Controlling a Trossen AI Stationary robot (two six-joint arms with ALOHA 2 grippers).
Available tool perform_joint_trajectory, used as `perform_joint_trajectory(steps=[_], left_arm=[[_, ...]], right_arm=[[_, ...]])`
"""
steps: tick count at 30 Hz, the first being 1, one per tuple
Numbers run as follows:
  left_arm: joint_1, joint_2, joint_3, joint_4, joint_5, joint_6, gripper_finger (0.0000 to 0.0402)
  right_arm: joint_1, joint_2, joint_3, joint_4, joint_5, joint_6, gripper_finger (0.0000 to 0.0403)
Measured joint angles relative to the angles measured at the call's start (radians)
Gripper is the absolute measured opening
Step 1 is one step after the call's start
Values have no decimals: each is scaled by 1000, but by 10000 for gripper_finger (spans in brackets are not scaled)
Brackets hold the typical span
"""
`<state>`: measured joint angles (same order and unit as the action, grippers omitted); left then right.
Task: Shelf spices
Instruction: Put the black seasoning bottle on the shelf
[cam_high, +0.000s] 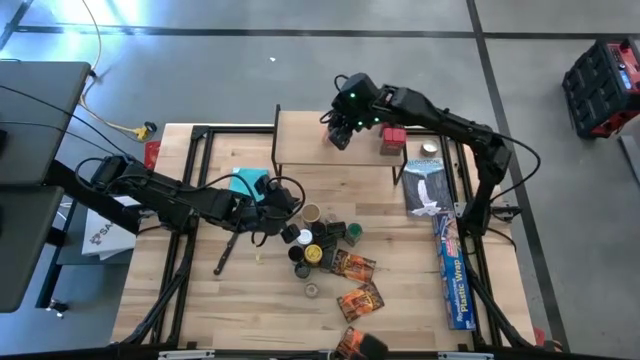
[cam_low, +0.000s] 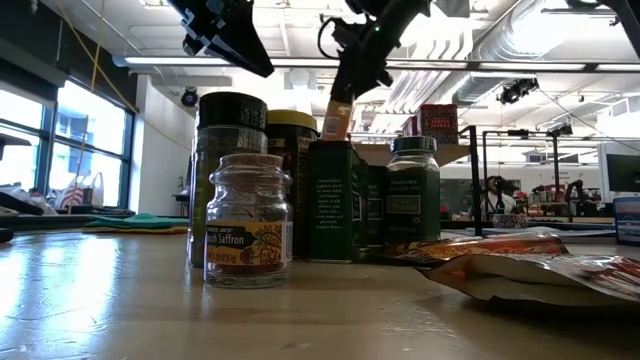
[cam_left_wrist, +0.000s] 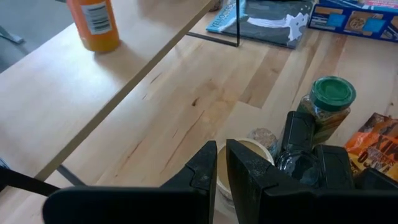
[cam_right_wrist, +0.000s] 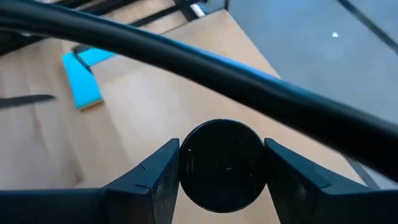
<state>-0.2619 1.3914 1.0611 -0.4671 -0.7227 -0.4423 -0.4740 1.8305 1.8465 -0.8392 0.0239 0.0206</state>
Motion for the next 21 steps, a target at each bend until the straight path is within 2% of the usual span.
perform_joint_trajectory(steps=[18, 21], left_arm=[[0, 0, 0, 0, 11, -1, 33], [0, 0, 0, 1, 11, -1, 33]], right_arm=[[-66, 11, 0, 103, 3, -47, 197], [-75, 11, 0, 104, 2, -57, 209]])
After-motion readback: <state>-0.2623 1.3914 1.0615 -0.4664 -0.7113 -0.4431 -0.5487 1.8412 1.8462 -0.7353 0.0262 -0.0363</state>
